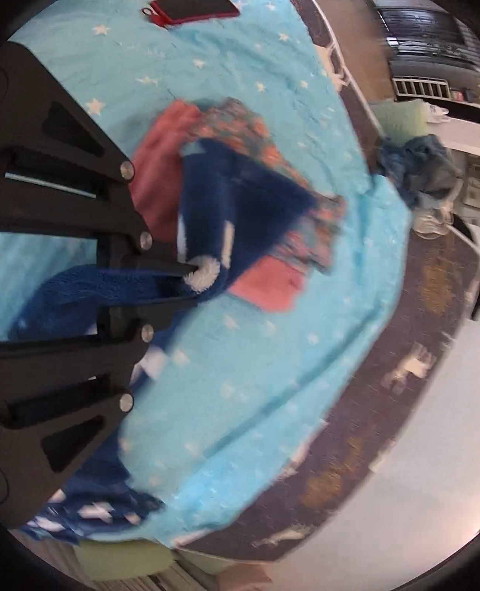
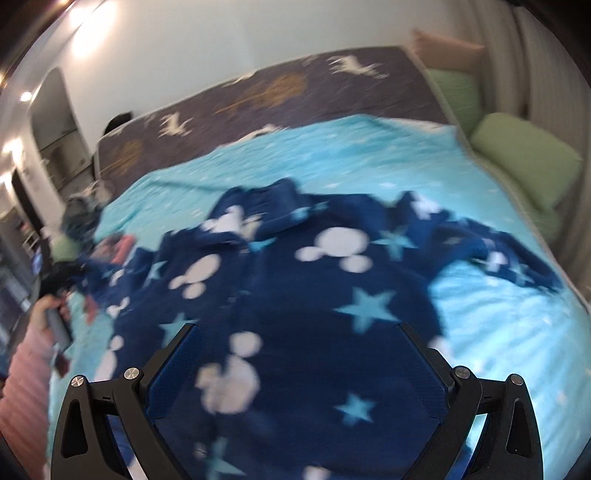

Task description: Fold small clothes

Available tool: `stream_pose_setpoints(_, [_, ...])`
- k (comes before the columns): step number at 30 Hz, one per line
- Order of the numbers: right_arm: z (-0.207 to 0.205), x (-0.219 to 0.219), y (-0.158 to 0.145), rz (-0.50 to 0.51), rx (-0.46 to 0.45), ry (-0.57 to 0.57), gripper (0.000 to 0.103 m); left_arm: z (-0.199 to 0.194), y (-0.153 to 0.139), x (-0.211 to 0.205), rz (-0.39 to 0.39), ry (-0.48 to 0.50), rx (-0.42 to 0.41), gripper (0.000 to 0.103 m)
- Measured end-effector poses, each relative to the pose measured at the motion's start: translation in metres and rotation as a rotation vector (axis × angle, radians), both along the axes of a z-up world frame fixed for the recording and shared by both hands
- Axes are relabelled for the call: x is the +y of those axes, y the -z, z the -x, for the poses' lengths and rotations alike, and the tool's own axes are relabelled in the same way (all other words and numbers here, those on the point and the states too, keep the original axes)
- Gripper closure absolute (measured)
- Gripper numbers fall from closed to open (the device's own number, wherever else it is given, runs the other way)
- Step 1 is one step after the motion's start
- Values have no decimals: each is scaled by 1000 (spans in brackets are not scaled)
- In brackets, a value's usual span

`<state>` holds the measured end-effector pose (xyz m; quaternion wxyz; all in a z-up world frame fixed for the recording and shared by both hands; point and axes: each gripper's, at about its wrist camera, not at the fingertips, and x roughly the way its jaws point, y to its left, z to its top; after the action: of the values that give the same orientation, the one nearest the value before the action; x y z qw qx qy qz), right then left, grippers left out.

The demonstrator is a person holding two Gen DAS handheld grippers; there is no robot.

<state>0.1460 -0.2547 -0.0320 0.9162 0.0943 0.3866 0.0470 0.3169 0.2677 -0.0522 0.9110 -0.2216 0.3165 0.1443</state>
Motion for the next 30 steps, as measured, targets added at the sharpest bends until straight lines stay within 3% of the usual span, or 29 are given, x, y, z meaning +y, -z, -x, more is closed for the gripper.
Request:
stream_pose_setpoints(3, [-18, 11, 0, 6, -11, -35, 0, 7, -47, -69, -143, 147, -128, 93])
stream_pose_setpoints(7, [-34, 0, 2, -26, -1, 24, 0, 30, -79, -210, -312, 509, -265, 93])
stream_pose_setpoints(10, [-31, -27, 9, -128, 22, 84, 0, 57, -59, -319, -387, 834, -272, 89])
stream_pose_setpoints(13, [-23, -58, 20, -186, 65, 160, 0, 80, -21, -382, -462, 997, -193, 81])
stream_pose_setpoints(15, [-18, -81, 29, -236, 96, 209, 0, 93, -6, -393, -485, 1036, -162, 78])
stream_pose_setpoints(16, [-17, -89, 32, -261, 107, 218, 0, 98, -5, -390, -479, 1037, -162, 72])
stream_pose_setpoints(19, [-19, -104, 41, -338, 137, 206, 0, 110, -15, -353, -445, 958, -187, 38])
stream_pose_setpoints(20, [-24, -105, 44, -357, 145, 186, 0, 114, -17, -333, -449, 898, -200, 33])
stream_pose_setpoints(22, [-39, -101, 48, -392, 163, 127, 0, 113, -17, -308, -469, 838, -176, 33])
stream_pose_setpoints(25, [-67, -88, 57, -443, 190, 67, 0, 112, -5, -275, -446, 787, -76, 33])
stream_pose_setpoints(30, [-105, -58, 58, -472, 240, 15, 0, 113, 25, -264, -465, 738, 18, 33])
